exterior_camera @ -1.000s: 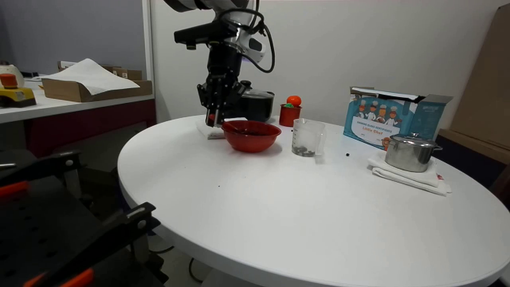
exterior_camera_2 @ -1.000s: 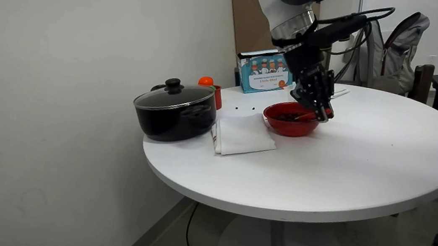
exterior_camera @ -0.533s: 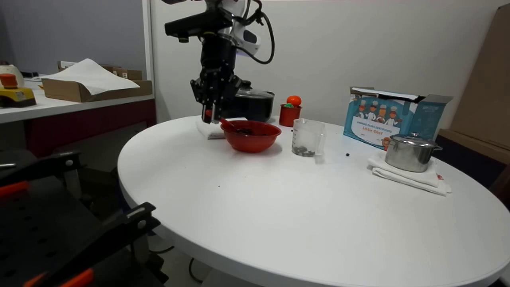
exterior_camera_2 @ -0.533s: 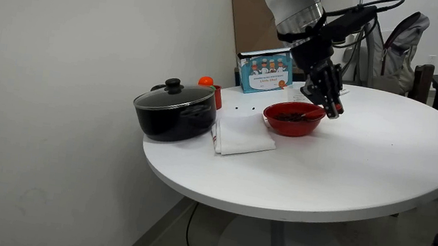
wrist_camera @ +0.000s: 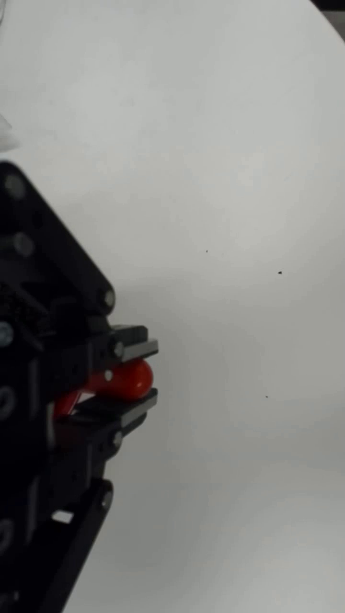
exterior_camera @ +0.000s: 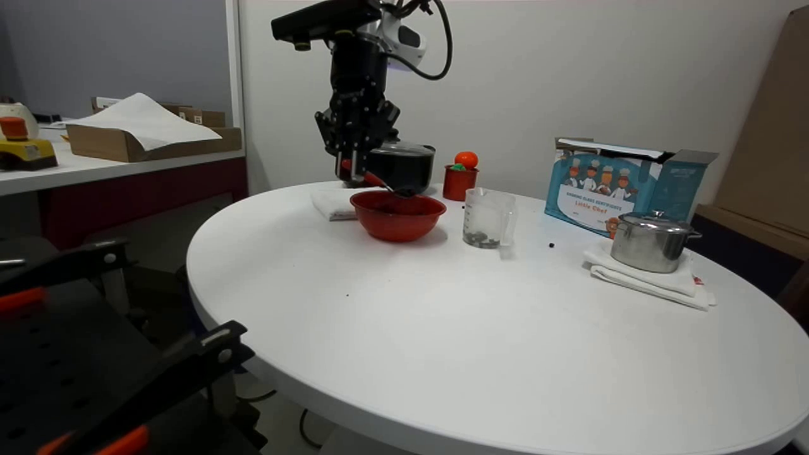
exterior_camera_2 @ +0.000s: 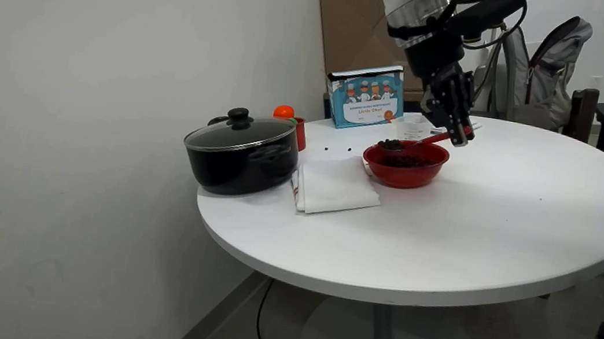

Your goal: Use the spoon to place some of the contents in the red bowl into the clear jug

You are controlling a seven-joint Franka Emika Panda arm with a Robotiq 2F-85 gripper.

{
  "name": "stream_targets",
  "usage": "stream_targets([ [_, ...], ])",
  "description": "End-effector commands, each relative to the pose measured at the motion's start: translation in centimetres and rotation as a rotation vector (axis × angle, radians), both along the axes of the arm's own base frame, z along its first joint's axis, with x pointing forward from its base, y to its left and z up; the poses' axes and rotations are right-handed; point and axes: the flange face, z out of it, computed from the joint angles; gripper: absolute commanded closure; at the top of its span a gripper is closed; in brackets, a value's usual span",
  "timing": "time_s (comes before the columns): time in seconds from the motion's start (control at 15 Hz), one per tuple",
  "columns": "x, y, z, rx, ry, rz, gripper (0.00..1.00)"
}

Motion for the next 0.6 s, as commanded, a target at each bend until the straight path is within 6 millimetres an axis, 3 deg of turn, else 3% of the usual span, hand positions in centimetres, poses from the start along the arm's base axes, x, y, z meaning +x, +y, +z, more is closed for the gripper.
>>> stream_targets([
  [0.0, 1.4, -0.8, 1.1, -0.012, -0.020, -0.018, 0.88],
  [0.53, 5.2, -2.1, 4.3, -0.010, -0.092, -0.066, 0.88],
])
